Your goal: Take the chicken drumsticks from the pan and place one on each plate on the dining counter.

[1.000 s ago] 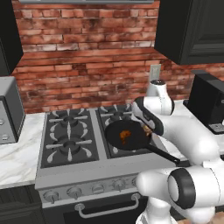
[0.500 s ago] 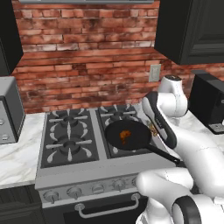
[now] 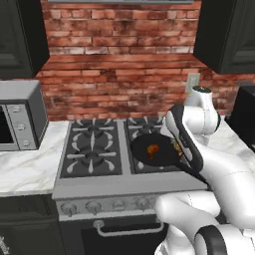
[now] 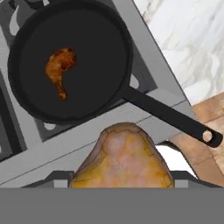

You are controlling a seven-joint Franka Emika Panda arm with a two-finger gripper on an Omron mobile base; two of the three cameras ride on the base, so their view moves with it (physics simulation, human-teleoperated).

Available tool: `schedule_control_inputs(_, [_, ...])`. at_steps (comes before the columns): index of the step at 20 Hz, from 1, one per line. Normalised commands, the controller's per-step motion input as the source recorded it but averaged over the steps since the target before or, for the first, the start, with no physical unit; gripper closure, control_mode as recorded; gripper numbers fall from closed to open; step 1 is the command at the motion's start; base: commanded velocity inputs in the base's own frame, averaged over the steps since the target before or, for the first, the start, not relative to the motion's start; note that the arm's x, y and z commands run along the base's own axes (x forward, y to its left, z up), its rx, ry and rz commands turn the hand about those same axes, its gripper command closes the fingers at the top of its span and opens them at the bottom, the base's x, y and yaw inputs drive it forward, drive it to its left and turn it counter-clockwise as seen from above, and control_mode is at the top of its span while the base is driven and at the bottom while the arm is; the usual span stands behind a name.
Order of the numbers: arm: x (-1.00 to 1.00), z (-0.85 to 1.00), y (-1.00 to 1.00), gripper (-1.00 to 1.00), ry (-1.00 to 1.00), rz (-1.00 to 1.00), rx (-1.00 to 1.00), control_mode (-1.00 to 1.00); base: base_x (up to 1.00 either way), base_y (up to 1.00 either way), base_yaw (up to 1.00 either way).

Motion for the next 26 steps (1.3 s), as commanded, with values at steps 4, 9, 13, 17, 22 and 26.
schedule_control_inputs(4, [0.0, 0.0, 0.0, 1.0, 0.0, 0.0, 0.0, 1.0, -0.25, 0.03, 1.0])
schedule_control_inputs(9, [0.0, 0.0, 0.0, 1.0, 0.0, 0.0, 0.0, 1.0, -0.06, 0.0, 1.0])
schedule_control_inputs(13, [0.0, 0.0, 0.0, 1.0, 0.0, 0.0, 0.0, 1.0, -0.06, 0.0, 1.0])
schedule_control_inputs(17, [0.0, 0.0, 0.0, 1.0, 0.0, 0.0, 0.0, 1.0, -0.06, 0.0, 1.0])
schedule_control_inputs(22, [0.0, 0.0, 0.0, 1.0, 0.0, 0.0, 0.0, 1.0, -0.02, 0.0, 1.0])
schedule_control_inputs(26, [0.0, 0.0, 0.0, 1.0, 0.0, 0.0, 0.0, 1.0, 0.0, 0.0, 1.0])
